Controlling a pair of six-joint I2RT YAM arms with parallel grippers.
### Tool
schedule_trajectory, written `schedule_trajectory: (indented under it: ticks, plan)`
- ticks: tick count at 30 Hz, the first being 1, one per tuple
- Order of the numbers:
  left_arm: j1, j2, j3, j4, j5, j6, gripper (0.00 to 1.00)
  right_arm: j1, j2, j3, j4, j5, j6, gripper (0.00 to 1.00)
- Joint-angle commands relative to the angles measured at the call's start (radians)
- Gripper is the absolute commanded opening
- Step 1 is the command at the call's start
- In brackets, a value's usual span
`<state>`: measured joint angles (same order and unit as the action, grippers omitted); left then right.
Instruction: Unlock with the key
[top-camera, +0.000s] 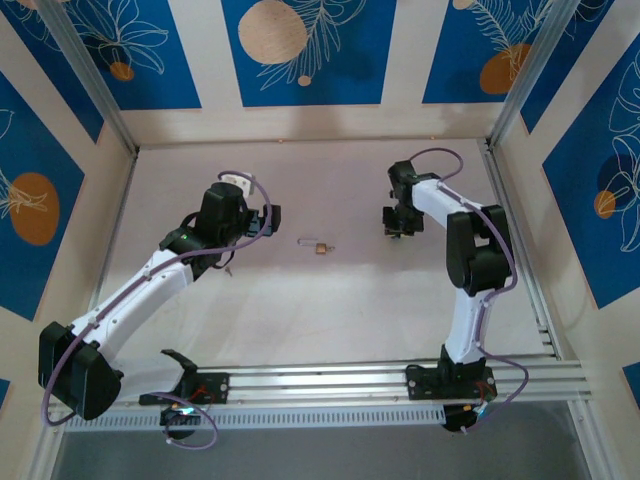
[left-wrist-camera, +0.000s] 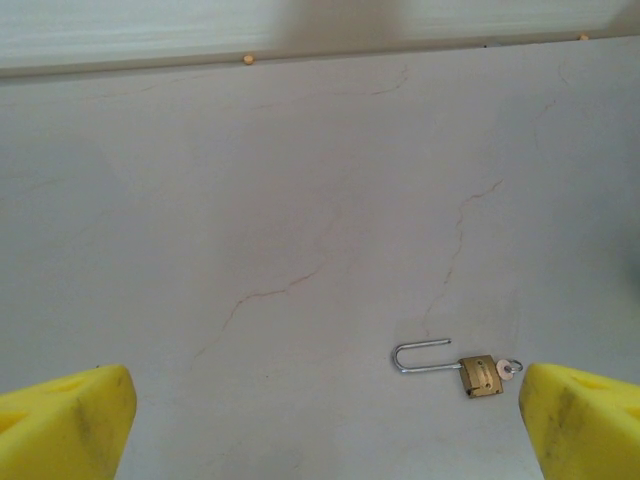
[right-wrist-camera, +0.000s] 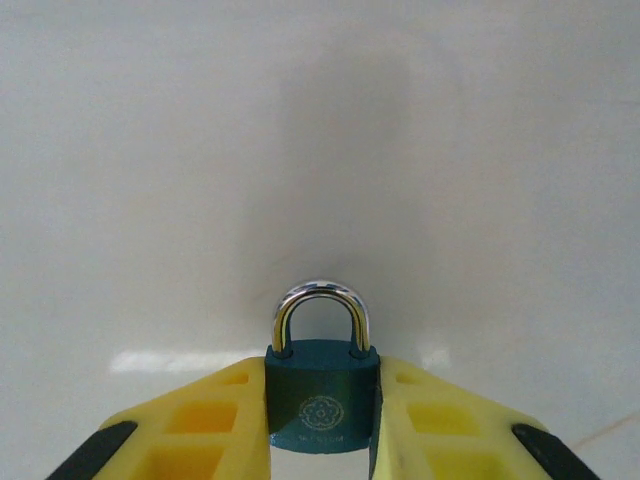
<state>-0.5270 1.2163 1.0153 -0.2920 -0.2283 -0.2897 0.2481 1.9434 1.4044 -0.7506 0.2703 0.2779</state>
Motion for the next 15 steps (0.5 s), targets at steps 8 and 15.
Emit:
schedule_trajectory:
  ticks: [8, 15]
  plan:
    - [0.068, -0.083, -0.029, 0.027, -0.077, -0.007, 0.98, 0.434, -0.165, -0.098, 0.081, -0.036, -0.044, 0.26]
    - [0.101, -0.104, -0.056, 0.045, -0.138, -0.011, 0.98, 0.662, -0.058, -0.092, 0.125, -0.078, -0.107, 0.26]
